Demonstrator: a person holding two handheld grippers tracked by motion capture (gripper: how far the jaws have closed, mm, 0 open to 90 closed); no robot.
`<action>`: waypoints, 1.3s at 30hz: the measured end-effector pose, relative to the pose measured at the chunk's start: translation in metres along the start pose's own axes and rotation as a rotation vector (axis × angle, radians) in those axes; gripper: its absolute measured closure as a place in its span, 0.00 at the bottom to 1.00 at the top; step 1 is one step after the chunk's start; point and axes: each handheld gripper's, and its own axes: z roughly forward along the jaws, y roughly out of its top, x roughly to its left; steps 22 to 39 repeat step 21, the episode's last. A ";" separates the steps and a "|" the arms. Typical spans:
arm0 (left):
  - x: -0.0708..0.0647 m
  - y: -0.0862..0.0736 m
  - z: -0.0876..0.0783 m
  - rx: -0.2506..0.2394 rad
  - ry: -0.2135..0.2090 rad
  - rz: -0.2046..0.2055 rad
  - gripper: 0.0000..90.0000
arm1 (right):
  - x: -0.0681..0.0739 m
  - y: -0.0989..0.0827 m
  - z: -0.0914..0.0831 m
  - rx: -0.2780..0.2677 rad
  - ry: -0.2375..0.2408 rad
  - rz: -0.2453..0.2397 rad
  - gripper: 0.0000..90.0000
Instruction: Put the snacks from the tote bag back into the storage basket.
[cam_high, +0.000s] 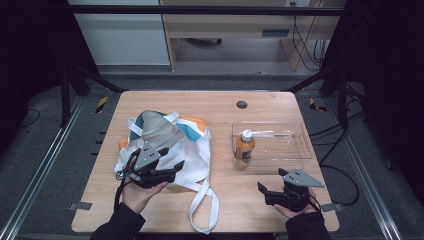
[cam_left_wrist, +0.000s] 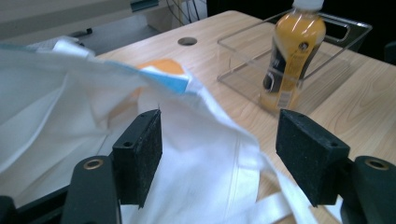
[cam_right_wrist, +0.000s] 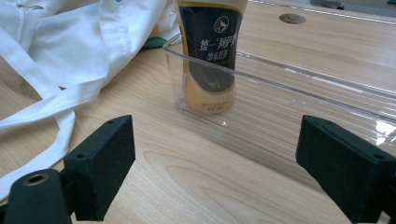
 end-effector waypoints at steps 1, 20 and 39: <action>0.003 -0.007 -0.004 0.003 0.005 -0.012 0.34 | 0.000 0.000 0.000 -0.001 0.001 0.001 0.13; 0.045 -0.068 -0.038 -0.022 0.114 -0.147 0.31 | 0.000 -0.001 0.001 0.006 -0.006 -0.009 0.13; 0.046 -0.071 -0.039 -0.017 0.116 -0.147 0.31 | 0.000 -0.001 0.001 0.005 -0.007 -0.009 0.13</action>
